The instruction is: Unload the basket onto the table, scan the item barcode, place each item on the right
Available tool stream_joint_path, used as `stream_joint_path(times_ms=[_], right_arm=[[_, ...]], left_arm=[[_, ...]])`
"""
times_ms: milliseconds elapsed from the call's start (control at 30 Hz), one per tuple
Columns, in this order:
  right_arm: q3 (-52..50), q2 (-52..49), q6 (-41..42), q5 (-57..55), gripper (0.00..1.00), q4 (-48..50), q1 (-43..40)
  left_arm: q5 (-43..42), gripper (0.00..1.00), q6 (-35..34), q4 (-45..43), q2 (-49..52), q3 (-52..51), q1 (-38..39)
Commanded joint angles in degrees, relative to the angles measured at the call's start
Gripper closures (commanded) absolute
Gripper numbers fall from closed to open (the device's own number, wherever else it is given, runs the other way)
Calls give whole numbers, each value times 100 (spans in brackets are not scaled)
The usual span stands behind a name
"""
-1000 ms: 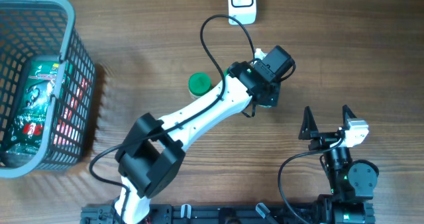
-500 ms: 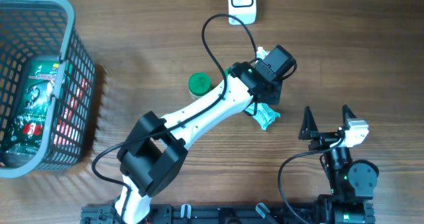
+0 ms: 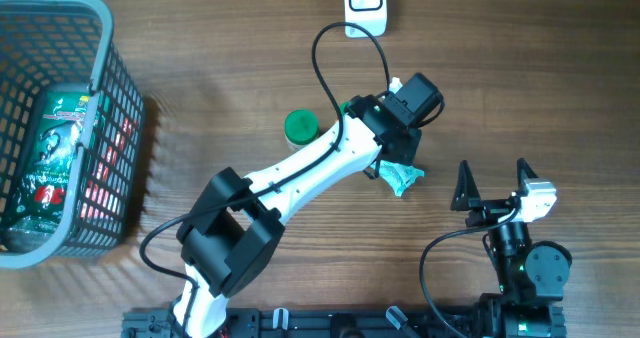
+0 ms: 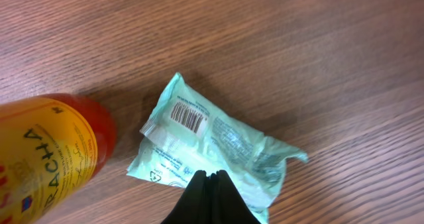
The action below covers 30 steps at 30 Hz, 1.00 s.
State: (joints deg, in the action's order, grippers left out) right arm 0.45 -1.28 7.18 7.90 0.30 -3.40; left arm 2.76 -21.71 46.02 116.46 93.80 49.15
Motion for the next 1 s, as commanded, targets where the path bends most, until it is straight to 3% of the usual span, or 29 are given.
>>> stream_joint_path(times_ms=[0, 367, 767, 867, 967], right_arm=[[-9, -2, -103, 33, 0, 20, 33], [-9, -2, -103, 33, 0, 20, 33], [-9, -2, -103, 33, 0, 20, 33], [-9, -2, -103, 33, 0, 20, 33], [-9, -2, -101, 33, 0, 20, 33]], left_arm=[[76, 96, 643, -269, 72, -334, 9], [-256, 96, 651, -1209, 76, -1036, 9], [-461, 95, 647, -1294, 450, -1222, 15], [-686, 86, 647, -1290, 619, -1222, 15], [-682, 67, 634, -1294, 623, -1220, 22]])
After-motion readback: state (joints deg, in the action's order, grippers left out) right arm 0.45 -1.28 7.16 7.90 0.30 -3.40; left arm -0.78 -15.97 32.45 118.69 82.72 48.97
